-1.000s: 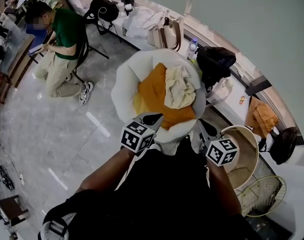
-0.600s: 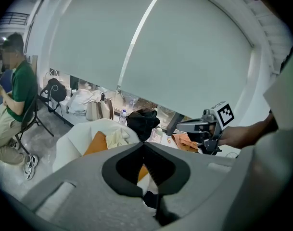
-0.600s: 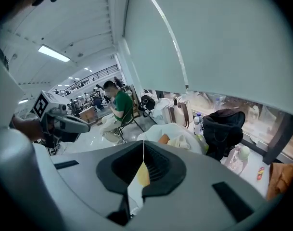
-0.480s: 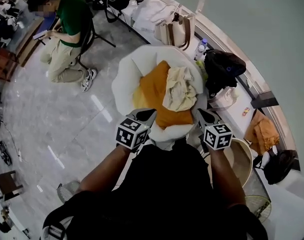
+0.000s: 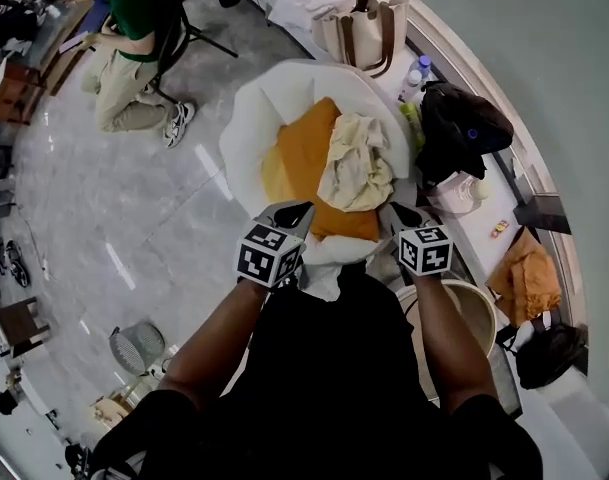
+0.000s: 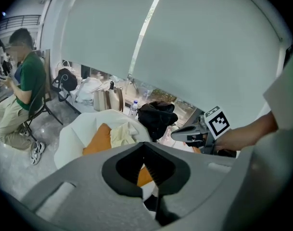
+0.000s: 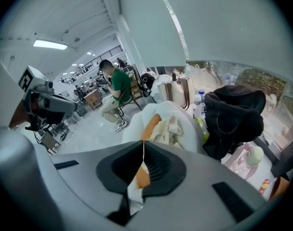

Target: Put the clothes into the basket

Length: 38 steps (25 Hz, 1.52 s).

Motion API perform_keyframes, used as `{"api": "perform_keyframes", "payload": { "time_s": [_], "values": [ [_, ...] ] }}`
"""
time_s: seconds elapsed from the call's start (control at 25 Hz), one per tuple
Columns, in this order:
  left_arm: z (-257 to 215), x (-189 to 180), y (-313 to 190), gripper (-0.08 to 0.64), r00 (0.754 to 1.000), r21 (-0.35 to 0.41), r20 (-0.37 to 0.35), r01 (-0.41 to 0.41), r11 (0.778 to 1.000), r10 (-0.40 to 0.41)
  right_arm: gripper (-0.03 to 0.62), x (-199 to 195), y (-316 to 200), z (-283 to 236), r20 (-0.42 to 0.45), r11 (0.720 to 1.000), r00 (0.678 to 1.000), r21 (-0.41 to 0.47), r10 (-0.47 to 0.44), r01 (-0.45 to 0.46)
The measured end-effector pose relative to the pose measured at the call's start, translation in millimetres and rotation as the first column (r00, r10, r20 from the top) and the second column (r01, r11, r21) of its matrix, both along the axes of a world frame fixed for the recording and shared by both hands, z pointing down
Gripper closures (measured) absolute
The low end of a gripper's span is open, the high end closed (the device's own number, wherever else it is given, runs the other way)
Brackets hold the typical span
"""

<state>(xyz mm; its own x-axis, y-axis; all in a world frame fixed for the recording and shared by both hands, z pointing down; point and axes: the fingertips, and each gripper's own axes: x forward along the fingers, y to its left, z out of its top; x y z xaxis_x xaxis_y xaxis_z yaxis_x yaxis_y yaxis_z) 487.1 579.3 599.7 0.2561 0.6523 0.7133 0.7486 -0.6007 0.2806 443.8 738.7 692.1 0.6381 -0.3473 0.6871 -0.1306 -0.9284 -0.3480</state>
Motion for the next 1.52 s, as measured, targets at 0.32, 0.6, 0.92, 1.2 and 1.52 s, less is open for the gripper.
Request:
{"api": "perform_keyframes", "payload": {
  "time_s": [0.32,0.6,0.92,1.2,1.52],
  "values": [
    [49.3,2.7,2.8,0.559,0.994,0.086,0.082,0.069,0.994,-0.076,0.575,41.6,42.4,117.5,0.157,0.994,0.986,-0.09,-0.05,0.065],
    [108.3,2.4,-0.4,0.558,0.976,0.127,0.172,0.116,0.985,-0.137,0.574,80.8,47.1,194.8,0.221,0.984,0.97,-0.121,-0.1,0.129],
    [136.6,5.3,-3.6,0.558,0.971,0.154,0.202,0.095,0.983,-0.125,0.469,110.5,50.6,253.3,0.295,0.956,0.939,-0.172,-0.178,0.236],
    [143.8,2.6,-20.6,0.558,0.969,0.169,0.208,0.098,0.981,-0.133,0.425,119.1,38.0,282.7,0.342,0.894,0.89,-0.225,-0.3,0.388],
    [142.0,-8.5,-36.9,0.558,0.966,0.164,0.223,0.096,0.982,-0.132,0.497,109.6,39.0,276.2,0.366,0.871,0.885,-0.284,-0.288,0.401]
  ]
}}
